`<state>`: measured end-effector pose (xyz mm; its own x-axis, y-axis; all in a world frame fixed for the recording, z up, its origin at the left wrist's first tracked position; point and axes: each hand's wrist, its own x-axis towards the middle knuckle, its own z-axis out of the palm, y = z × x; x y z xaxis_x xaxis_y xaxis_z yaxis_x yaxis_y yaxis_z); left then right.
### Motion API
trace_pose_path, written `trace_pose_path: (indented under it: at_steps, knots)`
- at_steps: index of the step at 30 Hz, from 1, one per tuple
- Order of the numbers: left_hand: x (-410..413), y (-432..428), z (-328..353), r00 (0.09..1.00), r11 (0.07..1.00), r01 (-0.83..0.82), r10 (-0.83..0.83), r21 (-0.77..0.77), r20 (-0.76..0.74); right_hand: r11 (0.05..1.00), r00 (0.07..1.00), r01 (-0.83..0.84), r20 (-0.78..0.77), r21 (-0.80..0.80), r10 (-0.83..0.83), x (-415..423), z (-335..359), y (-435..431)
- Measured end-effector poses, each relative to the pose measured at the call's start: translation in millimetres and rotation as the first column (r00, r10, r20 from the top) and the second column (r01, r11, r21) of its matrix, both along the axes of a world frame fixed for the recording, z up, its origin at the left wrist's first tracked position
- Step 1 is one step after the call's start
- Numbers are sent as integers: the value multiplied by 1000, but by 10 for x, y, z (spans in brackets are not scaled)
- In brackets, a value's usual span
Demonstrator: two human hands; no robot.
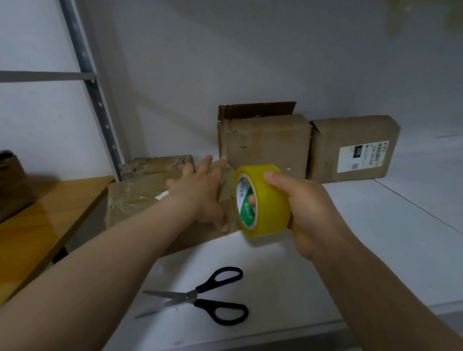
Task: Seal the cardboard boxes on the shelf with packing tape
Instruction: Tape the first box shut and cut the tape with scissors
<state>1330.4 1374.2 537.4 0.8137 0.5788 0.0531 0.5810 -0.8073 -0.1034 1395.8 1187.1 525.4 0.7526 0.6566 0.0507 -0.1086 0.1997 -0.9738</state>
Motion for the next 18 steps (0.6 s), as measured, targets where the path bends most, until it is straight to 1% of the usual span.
trace_pose_path:
  at_steps: [3, 6, 10, 12, 14, 18]
  knots:
    - [49, 37, -2, 999, 999, -16, 14, -34, -43, 1000, 1000, -13, 14, 26, 12, -12, 47, 6]
    - [62, 31, -1, 998, 1000, -12, 10, -29, -66, 1000, 999, 12, -31, 29, -11, -13, 42, 6]
    - [79, 7, -42, 993, 999, 8, -4, 33, -120, 999, 998, 25, -64, -40, -27, -49, -167, -33]
    - [91, -20, -77, 990, 1000, -7, 11, 27, -137, 998, 997, 44, -66, -54, -48, -92, -324, -57]
    - [87, -55, -97, 991, 1000, -8, 9, 10, -132, 997, 997, 56, -53, -61, -59, -130, -472, -62]
    - [16, -84, -209, 994, 996, 94, -94, -3, -65, 997, 998, 47, -37, -61, -50, -120, -568, -58]
